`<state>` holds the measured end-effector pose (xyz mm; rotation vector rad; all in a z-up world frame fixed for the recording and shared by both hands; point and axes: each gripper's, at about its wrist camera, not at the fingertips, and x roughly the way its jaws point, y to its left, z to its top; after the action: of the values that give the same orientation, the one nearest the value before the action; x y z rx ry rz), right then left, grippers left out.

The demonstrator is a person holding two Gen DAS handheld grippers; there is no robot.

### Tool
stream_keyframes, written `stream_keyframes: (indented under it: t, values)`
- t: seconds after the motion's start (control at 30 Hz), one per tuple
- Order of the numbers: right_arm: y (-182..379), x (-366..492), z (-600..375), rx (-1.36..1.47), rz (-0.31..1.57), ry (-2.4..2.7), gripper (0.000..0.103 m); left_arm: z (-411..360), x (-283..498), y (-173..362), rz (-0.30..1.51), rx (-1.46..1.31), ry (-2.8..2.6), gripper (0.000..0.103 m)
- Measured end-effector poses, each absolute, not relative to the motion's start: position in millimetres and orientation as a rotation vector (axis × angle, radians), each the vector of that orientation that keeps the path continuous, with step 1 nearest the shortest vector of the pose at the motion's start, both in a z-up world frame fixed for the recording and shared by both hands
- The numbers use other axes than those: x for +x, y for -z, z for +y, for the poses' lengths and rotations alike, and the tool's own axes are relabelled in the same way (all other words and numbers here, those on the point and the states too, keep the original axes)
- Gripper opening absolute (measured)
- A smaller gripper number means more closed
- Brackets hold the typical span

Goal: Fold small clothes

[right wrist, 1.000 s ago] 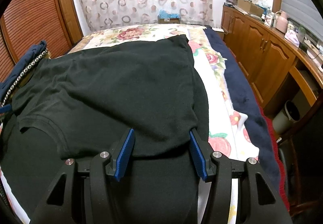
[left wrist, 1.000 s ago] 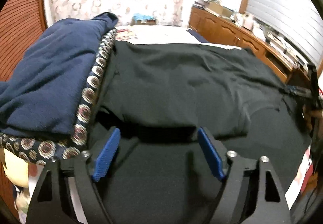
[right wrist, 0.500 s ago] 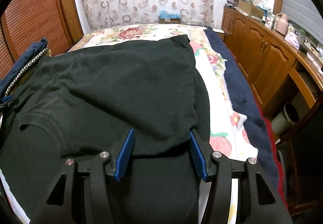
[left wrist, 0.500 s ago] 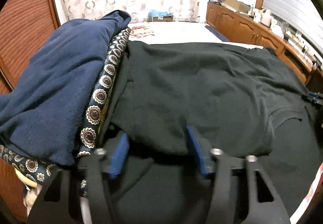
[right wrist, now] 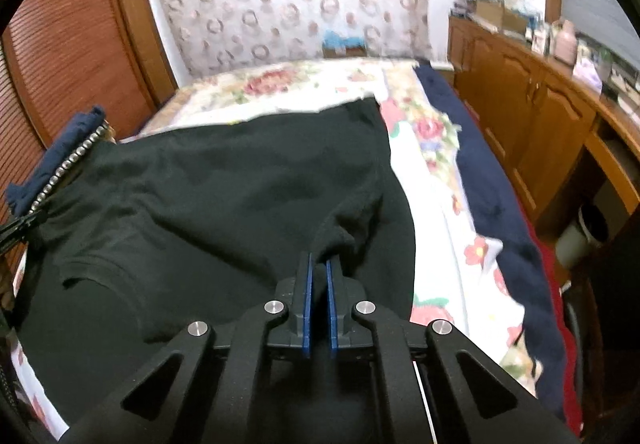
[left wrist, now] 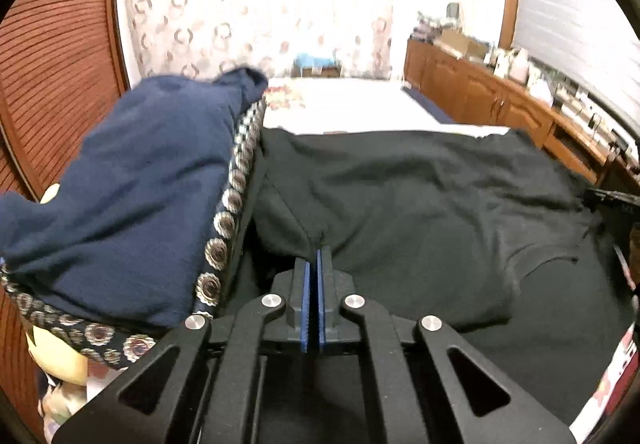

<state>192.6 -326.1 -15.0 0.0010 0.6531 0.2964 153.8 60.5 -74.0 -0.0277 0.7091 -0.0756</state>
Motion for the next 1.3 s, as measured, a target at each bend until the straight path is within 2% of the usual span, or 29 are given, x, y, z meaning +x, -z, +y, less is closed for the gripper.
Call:
stream_keyframes:
  t: [0.3, 0.63, 0.97, 1.23, 1.3]
  values:
    - [-23, 142, -328, 0.019, 0.476, -0.338, 0.004, 67, 124, 23, 0.582, -0.117, 0.138, 0.003]
    - [-30, 63, -351, 0.055, 0.391, -0.4, 0.004, 85, 67, 11, 0.536, -0.138, 0.151, 0.003]
    - [-9, 8, -369, 0.007, 0.459, -0.372, 0.004, 99, 22, 45, 0.603, -0.148, 0.126, 0.003]
    - [20, 34, -362, 0.006, 0.64, -0.357, 0.004, 98, 18, 91, 0.726, -0.133, 0.108, 0.004]
    - [29, 38, -359, -0.003, 0.67, -0.34, 0.004, 96, 20, 96, 0.748, -0.122, 0.107, 0.01]
